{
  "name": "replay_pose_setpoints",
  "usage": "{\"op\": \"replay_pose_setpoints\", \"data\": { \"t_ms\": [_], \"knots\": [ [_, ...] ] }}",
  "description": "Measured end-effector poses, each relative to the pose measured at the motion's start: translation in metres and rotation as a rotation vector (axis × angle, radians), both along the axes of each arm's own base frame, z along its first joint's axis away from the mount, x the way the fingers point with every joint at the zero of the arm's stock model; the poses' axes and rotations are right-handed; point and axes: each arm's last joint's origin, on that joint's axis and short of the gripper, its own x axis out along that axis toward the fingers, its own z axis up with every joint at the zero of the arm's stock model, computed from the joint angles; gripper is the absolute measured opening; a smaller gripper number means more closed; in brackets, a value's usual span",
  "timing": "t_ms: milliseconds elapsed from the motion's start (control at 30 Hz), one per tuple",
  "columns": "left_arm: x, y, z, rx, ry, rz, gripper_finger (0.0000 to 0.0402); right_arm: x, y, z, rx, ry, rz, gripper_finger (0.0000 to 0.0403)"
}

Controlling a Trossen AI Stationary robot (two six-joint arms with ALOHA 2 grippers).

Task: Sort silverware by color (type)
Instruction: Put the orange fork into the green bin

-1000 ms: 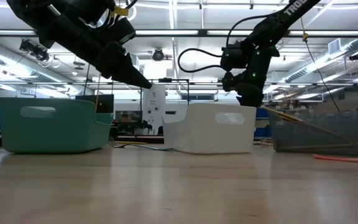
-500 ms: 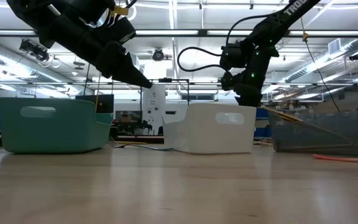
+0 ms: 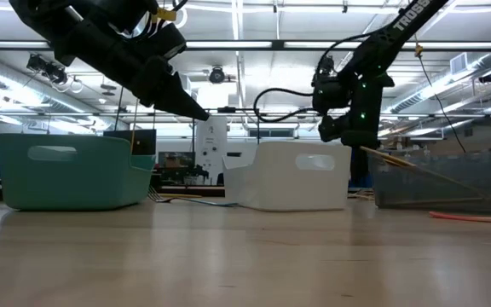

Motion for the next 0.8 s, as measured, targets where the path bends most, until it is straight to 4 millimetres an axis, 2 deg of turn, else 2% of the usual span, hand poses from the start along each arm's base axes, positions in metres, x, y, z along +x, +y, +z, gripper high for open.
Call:
{"op": "replay_pose_setpoints", "data": {
  "t_ms": [367,800],
  "knots": [
    [0.001,0.000,0.002,0.013,-0.017,-0.007,0.0155,-0.010,-0.006,-0.015,-0.031,-0.022,-0.025,0.0087],
    [0.001,-0.004,0.002,0.013,-0.015,-0.023,0.0155,-0.019,0.000,-0.028,-0.018,0.031,-0.046,0.0085]
  ]
}}
